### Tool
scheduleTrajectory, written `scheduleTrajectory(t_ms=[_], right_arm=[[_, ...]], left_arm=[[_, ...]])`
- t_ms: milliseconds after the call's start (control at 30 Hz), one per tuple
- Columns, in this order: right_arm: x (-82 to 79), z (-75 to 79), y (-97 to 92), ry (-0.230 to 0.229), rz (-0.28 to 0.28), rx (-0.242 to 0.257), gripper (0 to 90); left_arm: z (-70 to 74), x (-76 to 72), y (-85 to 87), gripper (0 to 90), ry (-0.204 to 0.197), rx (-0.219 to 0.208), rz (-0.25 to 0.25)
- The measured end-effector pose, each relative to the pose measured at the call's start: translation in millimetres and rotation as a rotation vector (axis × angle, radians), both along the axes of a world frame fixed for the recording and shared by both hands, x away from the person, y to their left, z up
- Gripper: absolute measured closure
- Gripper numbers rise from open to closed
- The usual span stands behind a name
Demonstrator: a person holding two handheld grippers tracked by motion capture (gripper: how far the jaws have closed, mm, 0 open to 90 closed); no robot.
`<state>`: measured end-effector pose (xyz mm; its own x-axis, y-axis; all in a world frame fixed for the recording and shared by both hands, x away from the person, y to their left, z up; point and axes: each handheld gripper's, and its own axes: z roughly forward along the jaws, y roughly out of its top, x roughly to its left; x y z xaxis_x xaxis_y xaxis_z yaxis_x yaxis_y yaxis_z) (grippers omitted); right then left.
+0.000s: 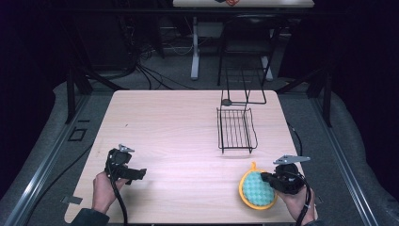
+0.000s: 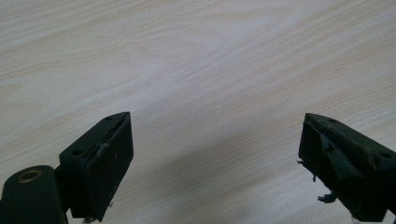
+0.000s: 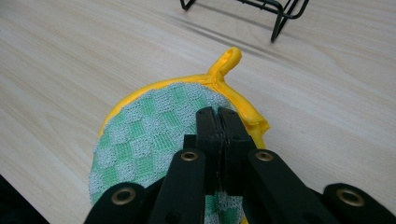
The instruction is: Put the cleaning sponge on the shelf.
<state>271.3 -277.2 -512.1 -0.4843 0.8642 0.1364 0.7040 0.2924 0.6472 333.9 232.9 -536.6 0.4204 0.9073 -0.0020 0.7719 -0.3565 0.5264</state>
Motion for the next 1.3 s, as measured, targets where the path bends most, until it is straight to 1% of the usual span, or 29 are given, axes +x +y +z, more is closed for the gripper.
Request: scheduleTrajectory(t_ms=[33, 133, 167, 267, 333, 433, 467, 500, 533, 567, 600, 633, 767, 867, 900, 933, 1000, 1033, 1100, 1133, 1300], right_arm=[[-0.3, 2.1, -1.2, -0.007, 0.003, -0.003, 88.6], [-0.6, 3.7, -1.4, -0.009, -0.002, 0.000, 88.6], [-0.4, 4.2, -1.7, -0.022, -0.001, 0.000, 88.6], [-0.5, 7.4, -2.8, -0.024, -0.011, 0.006, 88.5], [0.4, 10.7, -3.8, -0.045, -0.015, 0.013, 88.5], [1.0, 13.8, -4.6, -0.047, -0.017, 0.009, 88.6], [1.2, 15.6, -4.6, -0.052, -0.022, 0.015, 88.6], [2.1, 19.0, -5.2, -0.067, -0.022, 0.011, 88.6], [2.1, 19.0, -5.2, -0.067, -0.022, 0.011, 88.6], [2.3, 20.7, -5.2, -0.077, -0.024, 0.015, 88.5], [2.5, 22.8, -5.3, -0.082, -0.026, 0.006, 88.5], [3.0, 24.5, -5.4, -0.097, -0.024, 0.003, 88.6], [5.1, 32.5, -7.6, -0.117, -0.034, 0.006, 88.6], [7.0, 35.2, -8.5, -0.124, -0.036, 0.005, 88.6], [8.0, 36.2, -8.7, -0.133, -0.037, 0.007, 88.6], [8.5, 37.2, -8.5, -0.129, -0.038, 0.006, 88.6], [10.3, 39.4, -8.2, -0.140, -0.032, 0.003, 88.6], [10.9, 40.8, -7.5, -0.135, -0.031, 0.002, 88.6], [12.9, 42.6, -6.4, -0.147, -0.029, 0.004, 88.6], [13.7, 43.6, -6.1, -0.145, -0.027, -0.004, 88.6], [18.9, 46.6, -3.9, -0.150, -0.025, -0.005, 88.6]], left_arm=[[0.0, -0.1, 0.0, 9.5, 0.000, 0.000, 0.000], [-0.2, 0.1, -0.1, 9.6, 0.007, 0.001, 0.003], [-0.6, 0.1, 0.0, 9.6, 0.010, 0.000, 0.008], [-1.3, 0.4, 0.2, 9.7, 0.020, 0.005, 0.015], [-1.0, 0.2, -0.5, 9.7, 0.015, 0.005, 0.015], [-1.4, 0.3, -1.2, 9.0, 0.019, 0.009, 0.010], [-1.9, 0.3, -1.4, 7.8, 0.019, 0.011, 0.013], [-2.0, 0.5, -1.3, 4.9, 0.020, 0.012, 0.014], [-1.9, 0.3, -1.4, 4.9, 0.021, 0.007, 0.016], [-1.5, 0.1, -1.3, 4.3, 0.016, 0.008, 0.017], [-1.1, -0.2, -1.2, 4.2, 0.016, 0.007, 0.017], [-1.0, -0.4, -0.9, 4.0, 0.015, 0.006, 0.017], [-1.8, -0.3, -0.9, 2.7, 0.019, 0.001, 0.018], [-2.1, 0.2, -1.1, 1.9, 0.021, 0.005, 0.007], [-2.2, -0.1, -1.4, 1.8, 0.024, 0.003, 0.006], [-2.2, -0.2, -1.4, 1.7, 0.024, 0.004, 0.003], [-2.5, -0.5, -1.4, 1.7, 0.024, 0.006, 0.003], [-3.0, -0.8, -1.7, 1.6, 0.023, 0.005, 0.004], [-3.2, -1.0, -1.7, 1.4, 0.023, 0.007, 0.002], [-3.2, -0.9, -1.6, 1.2, 0.022, 0.006, 0.001], [-3.1, -1.0, -1.6, 0.8, 0.021, 0.004, 0.000]])
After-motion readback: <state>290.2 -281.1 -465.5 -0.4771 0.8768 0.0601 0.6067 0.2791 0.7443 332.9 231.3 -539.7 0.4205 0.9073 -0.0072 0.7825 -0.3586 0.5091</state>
